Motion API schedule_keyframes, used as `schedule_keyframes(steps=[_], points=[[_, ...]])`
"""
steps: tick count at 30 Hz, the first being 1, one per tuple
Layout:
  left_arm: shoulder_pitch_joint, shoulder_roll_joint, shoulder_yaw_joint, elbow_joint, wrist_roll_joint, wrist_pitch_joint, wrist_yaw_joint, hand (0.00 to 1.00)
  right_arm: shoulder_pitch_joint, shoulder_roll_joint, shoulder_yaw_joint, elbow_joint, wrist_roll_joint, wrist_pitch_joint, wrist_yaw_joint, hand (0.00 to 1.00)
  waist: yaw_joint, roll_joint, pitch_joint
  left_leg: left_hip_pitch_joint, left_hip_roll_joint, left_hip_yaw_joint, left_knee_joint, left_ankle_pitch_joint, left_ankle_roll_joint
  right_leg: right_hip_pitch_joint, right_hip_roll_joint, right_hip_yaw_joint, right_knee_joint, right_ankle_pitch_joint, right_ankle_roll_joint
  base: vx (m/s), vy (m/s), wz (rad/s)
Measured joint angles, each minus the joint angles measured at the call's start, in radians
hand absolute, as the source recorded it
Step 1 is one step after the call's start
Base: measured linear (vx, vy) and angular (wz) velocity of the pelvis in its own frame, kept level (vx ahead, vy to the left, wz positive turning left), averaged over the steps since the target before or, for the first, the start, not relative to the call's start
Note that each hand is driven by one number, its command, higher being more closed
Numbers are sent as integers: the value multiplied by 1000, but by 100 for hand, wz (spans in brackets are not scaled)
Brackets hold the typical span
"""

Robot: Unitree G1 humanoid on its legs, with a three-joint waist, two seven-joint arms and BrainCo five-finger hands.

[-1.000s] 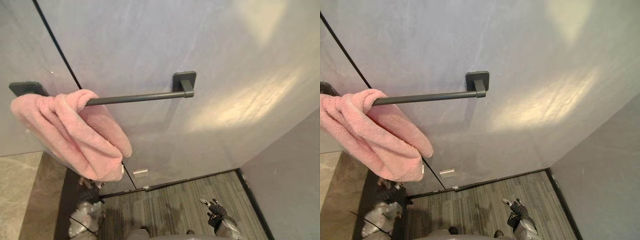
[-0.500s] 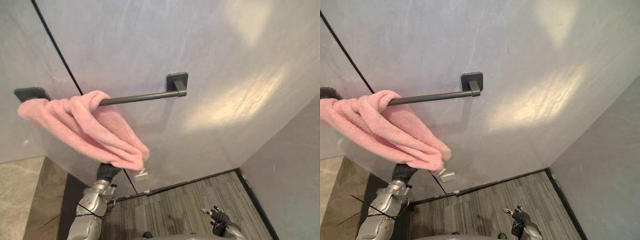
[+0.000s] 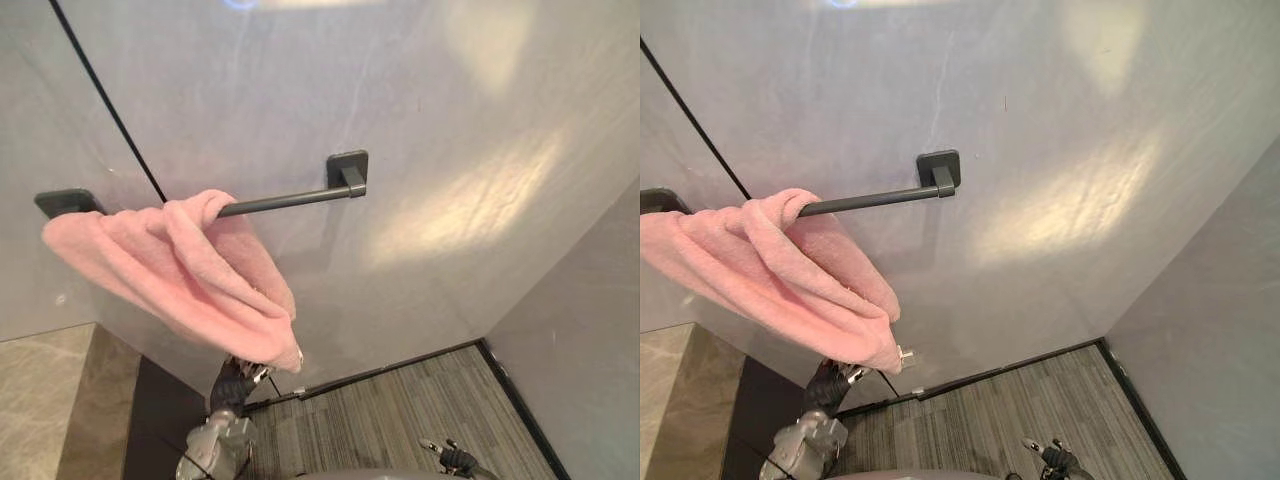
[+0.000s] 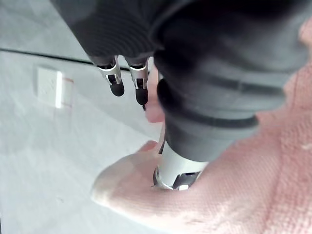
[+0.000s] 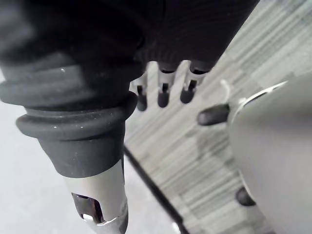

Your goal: Organize washtable

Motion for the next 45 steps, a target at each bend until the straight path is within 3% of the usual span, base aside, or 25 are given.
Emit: schedule_keyframes(steps=[3,8,11,14,18,22,25,34,41,45], points=[[39,-27,23,4,29,18,19,0,12,2,-8,17,0,4,-14,0,8,-4,1,7,-4,-21,-6,4,5,17,-7,-22,4,-9,3,-74,-17,22],[56,-55,34,-2,82,18,43,0,15,28,-3,16,2,6,-22,0,51,-10,2,6,-15,-44,-7,8,10,27,-19,-52,9,-25,12,-58,0,18],[77,-75,35,-52,123,11,67,0,14,35,4,17,14,0,-35,0,53,-18,2,0,-24,-74,-7,11,14,40,-28,-89,3,-29,16,-5,4,34],[87,-78,54,-139,168,-22,103,0,7,42,17,20,26,-5,-39,0,55,-37,4,-17,-28,-104,-6,13,17,52,-33,-127,0,-24,20,23,-17,35],[78,-88,58,-252,214,-91,150,0,-13,59,27,20,53,-26,-63,0,80,-53,9,-37,-28,-136,6,17,22,54,-32,-160,0,-23,19,65,-28,25],[81,-100,38,-281,235,-108,168,0,-42,71,42,20,72,-45,-77,0,82,-70,25,-61,-32,-165,47,10,22,66,-40,-199,6,-23,19,26,-15,31],[86,-103,12,-279,271,-108,173,0,-57,69,41,18,73,-52,-80,0,107,-57,45,-79,-30,-175,84,-19,20,66,-42,-208,30,-28,12,-51,-5,9],[102,-114,14,-138,276,-126,173,0,-63,80,42,10,79,-50,-108,0,111,-55,67,-101,-23,-193,123,-32,18,67,-41,-264,72,-76,-2,-52,-24,11],[107,-73,-13,47,454,-123,174,0,-62,84,43,-30,78,-52,-133,0,142,-40,76,-102,-32,-224,130,-23,17,69,-49,-297,87,-92,10,25,-2,13],[100,-32,-6,34,486,-124,199,0,-77,81,43,-30,77,-56,-148,0,155,-31,87,-108,-47,-268,130,-18,16,86,-58,-345,86,-97,18,30,5,33]])
